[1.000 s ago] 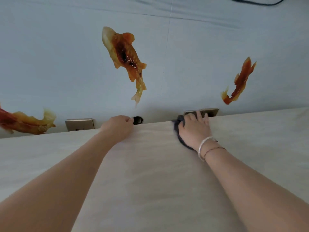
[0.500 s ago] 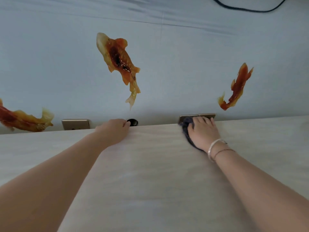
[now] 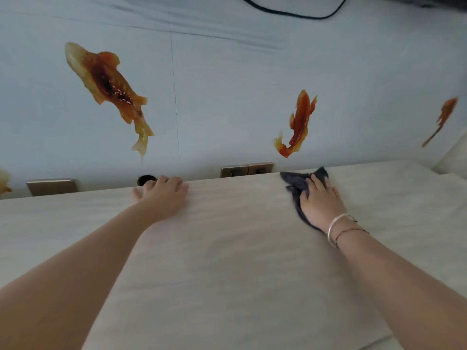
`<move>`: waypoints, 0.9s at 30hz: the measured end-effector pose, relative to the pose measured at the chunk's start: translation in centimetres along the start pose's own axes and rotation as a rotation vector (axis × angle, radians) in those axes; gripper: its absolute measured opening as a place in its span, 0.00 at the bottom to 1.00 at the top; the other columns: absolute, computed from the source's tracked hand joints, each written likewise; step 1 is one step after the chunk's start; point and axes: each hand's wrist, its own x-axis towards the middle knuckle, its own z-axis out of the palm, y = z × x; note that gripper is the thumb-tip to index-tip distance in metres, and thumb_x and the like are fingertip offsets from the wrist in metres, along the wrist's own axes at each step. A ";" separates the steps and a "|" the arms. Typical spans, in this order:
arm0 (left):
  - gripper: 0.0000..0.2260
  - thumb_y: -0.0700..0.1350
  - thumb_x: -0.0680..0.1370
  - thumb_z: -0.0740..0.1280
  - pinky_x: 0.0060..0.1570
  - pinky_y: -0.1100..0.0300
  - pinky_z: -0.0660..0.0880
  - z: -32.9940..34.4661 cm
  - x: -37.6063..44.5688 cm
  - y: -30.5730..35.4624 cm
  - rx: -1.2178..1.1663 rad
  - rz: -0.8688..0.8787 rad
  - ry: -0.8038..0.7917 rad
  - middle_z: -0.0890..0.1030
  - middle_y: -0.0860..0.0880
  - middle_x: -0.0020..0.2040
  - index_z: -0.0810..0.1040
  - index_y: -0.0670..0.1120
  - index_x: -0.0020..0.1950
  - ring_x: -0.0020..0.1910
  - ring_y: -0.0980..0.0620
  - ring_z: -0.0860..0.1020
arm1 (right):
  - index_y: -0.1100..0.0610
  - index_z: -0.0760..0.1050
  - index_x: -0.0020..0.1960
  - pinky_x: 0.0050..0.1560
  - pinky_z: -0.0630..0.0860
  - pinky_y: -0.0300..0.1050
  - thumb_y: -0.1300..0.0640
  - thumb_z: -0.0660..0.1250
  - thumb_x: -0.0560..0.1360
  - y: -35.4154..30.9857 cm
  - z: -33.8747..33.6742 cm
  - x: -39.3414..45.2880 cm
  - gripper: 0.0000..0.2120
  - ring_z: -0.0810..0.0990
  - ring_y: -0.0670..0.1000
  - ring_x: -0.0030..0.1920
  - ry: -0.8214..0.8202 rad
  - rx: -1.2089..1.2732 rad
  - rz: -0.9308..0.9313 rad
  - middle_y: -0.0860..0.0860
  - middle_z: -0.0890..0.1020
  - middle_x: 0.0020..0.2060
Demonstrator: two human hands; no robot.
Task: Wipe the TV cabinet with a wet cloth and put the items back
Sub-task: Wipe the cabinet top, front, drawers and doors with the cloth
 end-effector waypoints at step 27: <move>0.21 0.54 0.81 0.47 0.72 0.38 0.47 0.3 0.8 -1.3 -0.175 -0.027 -0.037 0.60 0.48 0.76 0.61 0.55 0.74 0.75 0.41 0.55 | 0.51 0.51 0.78 0.74 0.40 0.44 0.47 0.40 0.79 -9.8 0.2 -15.2 0.28 0.42 0.47 0.77 0.056 0.095 -0.692 0.43 0.48 0.77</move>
